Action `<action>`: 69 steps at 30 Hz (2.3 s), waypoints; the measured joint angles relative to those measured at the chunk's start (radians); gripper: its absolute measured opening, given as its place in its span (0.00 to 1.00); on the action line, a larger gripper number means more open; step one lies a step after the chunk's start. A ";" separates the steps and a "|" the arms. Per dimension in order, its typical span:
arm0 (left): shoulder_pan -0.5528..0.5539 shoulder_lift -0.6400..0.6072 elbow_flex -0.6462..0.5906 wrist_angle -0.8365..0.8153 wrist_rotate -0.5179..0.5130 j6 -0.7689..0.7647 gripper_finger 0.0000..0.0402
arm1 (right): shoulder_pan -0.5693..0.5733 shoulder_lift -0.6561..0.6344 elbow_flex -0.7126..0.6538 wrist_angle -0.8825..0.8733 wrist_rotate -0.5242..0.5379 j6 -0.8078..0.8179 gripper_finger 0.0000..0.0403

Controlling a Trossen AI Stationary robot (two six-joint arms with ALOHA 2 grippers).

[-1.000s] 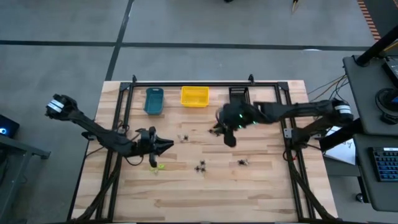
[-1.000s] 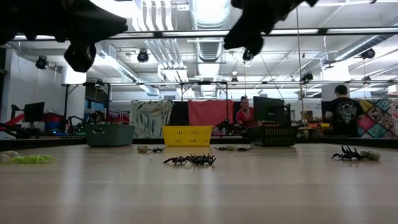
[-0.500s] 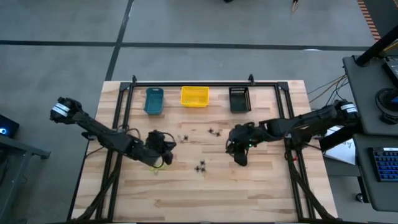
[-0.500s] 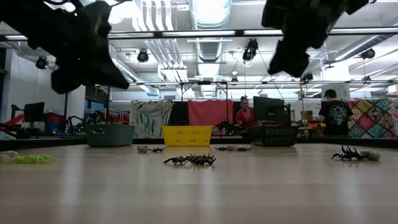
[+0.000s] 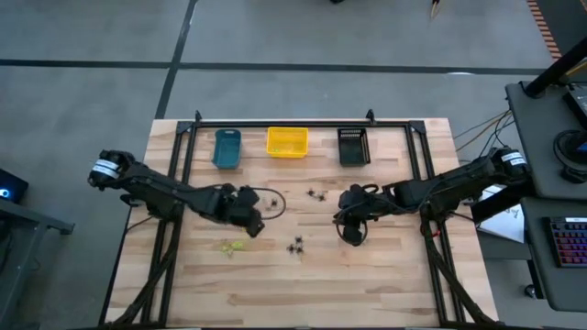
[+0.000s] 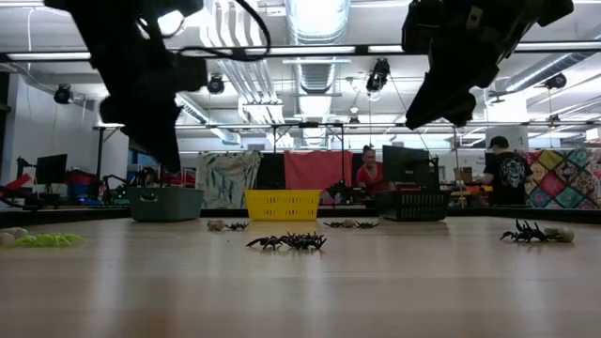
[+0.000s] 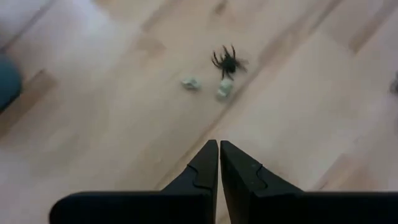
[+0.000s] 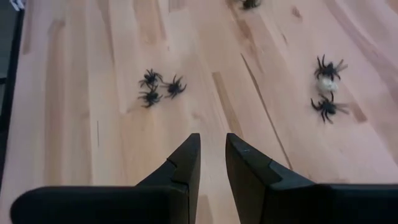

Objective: Sort Halloween decoration
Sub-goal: Put the gray skull toy into the blue bin

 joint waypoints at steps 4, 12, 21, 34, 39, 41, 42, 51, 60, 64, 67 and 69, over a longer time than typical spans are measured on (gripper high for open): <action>0.039 0.003 -0.012 0.039 0.104 0.363 0.00 | 0.000 0.000 0.000 0.025 0.000 -0.011 0.17; 0.102 -0.035 -0.038 0.133 0.236 0.863 0.00 | 0.000 0.005 0.000 0.039 0.000 -0.011 0.17; 0.233 -0.027 -0.075 0.218 0.262 0.977 0.20 | 0.000 0.006 0.000 0.058 -0.001 -0.049 0.17; 0.280 -0.026 -0.170 0.419 0.261 1.046 0.37 | 0.000 0.006 0.000 0.059 -0.002 -0.093 0.17; 0.304 -0.026 -0.224 0.512 0.261 1.045 0.35 | 0.000 0.006 0.000 0.059 -0.001 -0.101 0.18; 0.311 -0.026 -0.241 0.544 0.260 1.044 0.35 | 0.000 0.006 0.000 0.059 -0.001 -0.101 0.19; 0.314 -0.026 -0.250 0.561 0.260 1.043 0.34 | 0.000 0.006 0.000 0.059 -0.002 -0.101 0.18; 0.319 -0.026 -0.292 0.630 0.261 1.035 0.34 | 0.000 0.006 0.000 0.060 -0.001 -0.100 0.17; 0.320 -0.026 -0.346 0.730 0.260 1.006 0.34 | 0.000 0.006 0.000 0.059 -0.001 -0.100 0.18; 0.320 -0.026 -0.360 0.730 0.260 0.989 0.34 | 0.000 0.006 0.000 0.060 -0.001 -0.108 0.17; 0.320 -0.026 -0.367 0.744 0.255 0.989 0.34 | 0.000 0.006 0.000 0.060 -0.001 -0.116 0.17; 0.322 -0.019 -0.375 0.771 0.254 0.987 0.34 | 0.000 0.006 0.000 0.061 -0.001 -0.116 0.18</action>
